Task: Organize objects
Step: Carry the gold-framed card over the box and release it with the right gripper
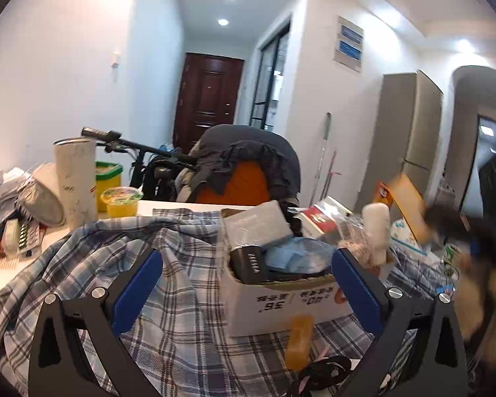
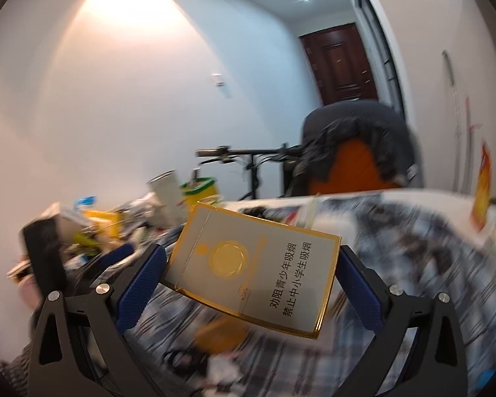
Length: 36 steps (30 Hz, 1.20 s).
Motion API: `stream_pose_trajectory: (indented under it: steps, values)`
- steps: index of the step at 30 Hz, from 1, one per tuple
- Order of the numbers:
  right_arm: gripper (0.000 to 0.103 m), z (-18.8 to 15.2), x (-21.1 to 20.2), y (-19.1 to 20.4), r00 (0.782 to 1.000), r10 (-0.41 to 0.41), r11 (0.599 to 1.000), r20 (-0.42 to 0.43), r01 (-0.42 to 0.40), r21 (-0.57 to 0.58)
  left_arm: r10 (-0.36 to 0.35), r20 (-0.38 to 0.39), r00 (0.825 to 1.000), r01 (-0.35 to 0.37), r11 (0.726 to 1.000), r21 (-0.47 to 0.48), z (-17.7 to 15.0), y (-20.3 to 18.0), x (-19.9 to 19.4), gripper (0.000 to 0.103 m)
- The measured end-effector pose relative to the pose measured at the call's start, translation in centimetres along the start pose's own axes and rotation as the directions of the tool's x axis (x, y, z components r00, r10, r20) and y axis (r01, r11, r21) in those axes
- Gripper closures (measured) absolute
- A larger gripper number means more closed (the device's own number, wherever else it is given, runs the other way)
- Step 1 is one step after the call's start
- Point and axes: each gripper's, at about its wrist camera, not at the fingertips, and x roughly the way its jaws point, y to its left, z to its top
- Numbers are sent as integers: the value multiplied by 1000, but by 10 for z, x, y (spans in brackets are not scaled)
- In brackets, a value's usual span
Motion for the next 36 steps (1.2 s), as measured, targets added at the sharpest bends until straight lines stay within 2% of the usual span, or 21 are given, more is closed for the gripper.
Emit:
stream_pose_trajectory:
  steps: [3,5,8,11,12,15,24,28,31,34,36]
  values:
    - [3,36,19,9,997,-69,996,-24,67,-64,-6,-1,1000,6,1000,25,-1,-6,0,0]
    - [3,54,40,14,987,-144,983,-68,134,-126,-4,-6,1000,4,1000,22,-1,-5,1,0]
    - [3,68,77,13,954,-247,959,-169,216,-183,-4,-15,1000,4,1000,6,-1,-2,3,0]
    - [3,64,110,12,908,-330,931,-257,267,-251,-4,-19,1000,4,1000,2,-1,-1,3,0]
    - [3,61,117,13,895,-349,923,-278,276,-269,-5,-21,1000,5,1000,4,-2,-1,3,0]
    - [3,52,129,12,874,-365,914,-321,271,-302,-17,-26,1000,17,1000,15,-2,-3,4,0]
    - [3,63,135,22,864,-421,873,-275,303,-383,-15,-37,999,16,999,28,-3,-7,5,0]
    - [3,57,150,24,835,-479,829,-271,329,-452,-15,-38,999,16,999,28,-3,-7,5,0]
    - [3,49,155,19,826,-477,837,-302,321,-444,-16,-40,999,17,999,28,-3,-6,5,0]
    - [3,42,156,19,815,-496,819,-299,323,-475,-16,-41,999,17,999,28,-3,-6,5,0]
    - [3,40,155,18,822,-471,838,-321,303,-453,-16,-40,999,17,999,27,-3,-6,6,0]
